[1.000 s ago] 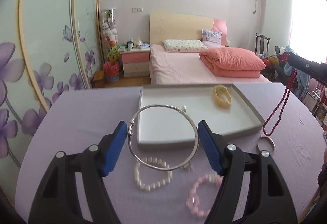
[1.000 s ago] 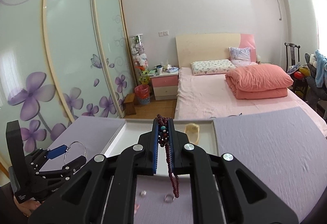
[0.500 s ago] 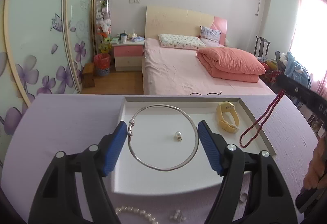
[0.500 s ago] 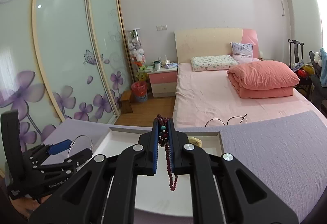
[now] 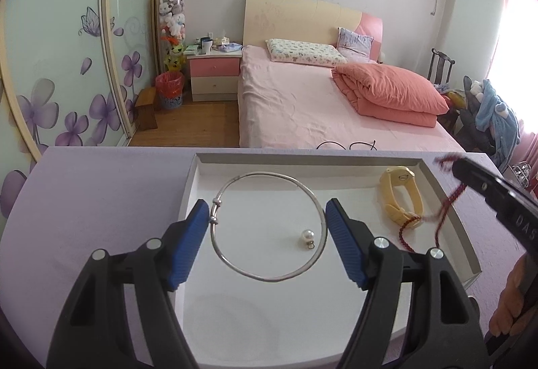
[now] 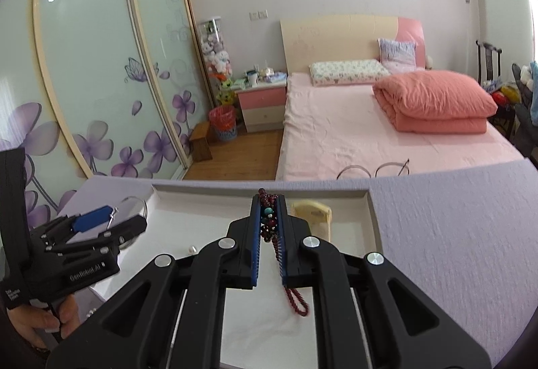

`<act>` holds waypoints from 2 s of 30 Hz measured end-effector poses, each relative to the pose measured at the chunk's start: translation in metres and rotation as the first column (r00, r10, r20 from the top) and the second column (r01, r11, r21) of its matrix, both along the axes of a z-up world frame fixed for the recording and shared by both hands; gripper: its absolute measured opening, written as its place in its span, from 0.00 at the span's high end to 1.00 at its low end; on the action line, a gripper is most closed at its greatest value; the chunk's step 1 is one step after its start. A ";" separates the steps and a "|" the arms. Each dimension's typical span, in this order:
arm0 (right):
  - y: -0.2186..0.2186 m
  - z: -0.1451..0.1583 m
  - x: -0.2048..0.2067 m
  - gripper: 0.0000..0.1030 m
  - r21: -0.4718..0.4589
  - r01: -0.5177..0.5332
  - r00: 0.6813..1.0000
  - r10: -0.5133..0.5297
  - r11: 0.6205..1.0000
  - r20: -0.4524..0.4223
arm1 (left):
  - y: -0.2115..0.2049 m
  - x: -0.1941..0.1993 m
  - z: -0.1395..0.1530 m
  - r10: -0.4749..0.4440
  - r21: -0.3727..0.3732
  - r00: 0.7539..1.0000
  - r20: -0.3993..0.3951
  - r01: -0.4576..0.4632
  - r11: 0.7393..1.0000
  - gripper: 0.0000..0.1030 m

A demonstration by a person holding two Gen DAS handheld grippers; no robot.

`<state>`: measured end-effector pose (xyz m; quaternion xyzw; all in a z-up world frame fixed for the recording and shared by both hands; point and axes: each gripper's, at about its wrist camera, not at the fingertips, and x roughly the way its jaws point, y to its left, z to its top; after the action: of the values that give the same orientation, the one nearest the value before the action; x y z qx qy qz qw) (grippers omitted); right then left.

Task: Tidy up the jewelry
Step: 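Carry the silver bangle and red bead necklace into the tray and release both, then withdraw both tools from the tray toward the remaining jewelry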

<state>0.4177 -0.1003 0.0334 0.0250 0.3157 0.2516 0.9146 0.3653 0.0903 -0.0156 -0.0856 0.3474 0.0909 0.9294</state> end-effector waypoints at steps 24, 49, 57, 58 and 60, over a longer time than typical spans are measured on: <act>-0.015 -0.020 0.008 0.62 0.006 0.025 0.997 -0.024 1.000 -0.074 | 0.000 0.024 -0.022 0.013 -0.001 0.999 -0.049 -0.013 1.000 0.20; -0.075 -0.009 -0.086 0.51 0.026 0.047 0.997 -0.046 0.999 -0.055 | 0.022 -0.154 0.009 0.033 0.012 0.998 0.061 -0.033 0.999 0.09; -0.085 -0.030 -0.122 0.44 -0.027 0.037 0.997 -0.039 0.999 -0.070 | 0.005 -0.214 -0.006 0.004 -0.019 0.998 0.059 -0.003 1.000 0.06; -0.087 -0.033 -0.126 0.44 -0.029 0.038 0.996 -0.040 0.999 -0.078 | 0.002 -0.220 -0.008 -0.001 -0.014 0.998 0.061 0.001 1.000 0.06; -0.090 -0.040 -0.128 0.42 -0.037 0.041 0.994 -0.044 0.998 -0.098 | -0.005 -0.228 -0.011 -0.010 -0.009 0.998 0.069 0.010 1.000 0.06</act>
<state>0.2902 -0.1901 -0.0071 0.0281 0.3641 0.2251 0.9033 0.1374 0.0855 -0.0269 -0.0912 0.3159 0.0816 0.9409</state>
